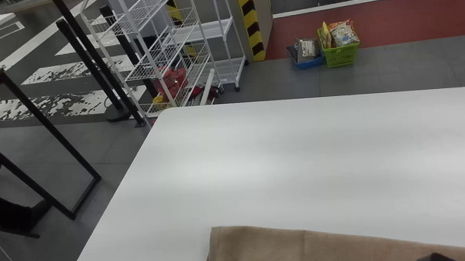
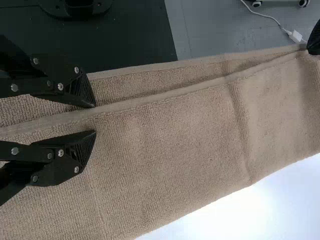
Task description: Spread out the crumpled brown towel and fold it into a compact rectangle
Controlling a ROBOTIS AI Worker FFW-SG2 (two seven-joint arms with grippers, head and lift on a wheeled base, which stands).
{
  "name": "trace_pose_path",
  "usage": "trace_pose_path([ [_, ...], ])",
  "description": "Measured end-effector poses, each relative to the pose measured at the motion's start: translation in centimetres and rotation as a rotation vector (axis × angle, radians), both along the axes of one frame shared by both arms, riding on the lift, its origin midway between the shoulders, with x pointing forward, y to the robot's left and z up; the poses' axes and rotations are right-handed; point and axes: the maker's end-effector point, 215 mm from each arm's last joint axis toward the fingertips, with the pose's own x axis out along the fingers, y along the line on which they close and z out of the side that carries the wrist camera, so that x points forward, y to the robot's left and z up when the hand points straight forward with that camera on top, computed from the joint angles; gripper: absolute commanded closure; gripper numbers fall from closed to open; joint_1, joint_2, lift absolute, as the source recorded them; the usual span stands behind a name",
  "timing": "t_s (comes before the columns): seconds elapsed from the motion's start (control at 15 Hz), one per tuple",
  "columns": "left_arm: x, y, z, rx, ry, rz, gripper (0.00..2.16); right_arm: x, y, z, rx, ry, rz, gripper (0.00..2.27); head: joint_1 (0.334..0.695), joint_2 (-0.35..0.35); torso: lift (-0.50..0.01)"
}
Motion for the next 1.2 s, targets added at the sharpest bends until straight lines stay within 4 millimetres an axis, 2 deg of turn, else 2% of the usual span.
trace_pose_path([
  [0.27,0.08,0.02,-0.13,-0.004,0.003,0.003,1.02,0.21,0.03,0.13,0.001,-0.002,-0.005,1.04,0.695,0.35,-0.127],
  [0.4,0.09,0.02,-0.13,-0.004,0.003,0.003,1.02,0.25,-0.06,0.19,0.003,0.001,-0.019,0.89,0.695,0.35,-0.127],
  [1.07,0.21,0.02,-0.18,-0.006,0.002,0.002,1.02,0.74,-0.56,0.4,0.005,0.003,-0.057,0.91,0.695,0.35,-0.127],
  [1.2,0.22,0.05,-0.21,-0.006,0.002,0.003,1.02,1.05,-0.59,0.58,0.006,-0.002,-0.06,1.0,0.695,0.35,-0.127],
])
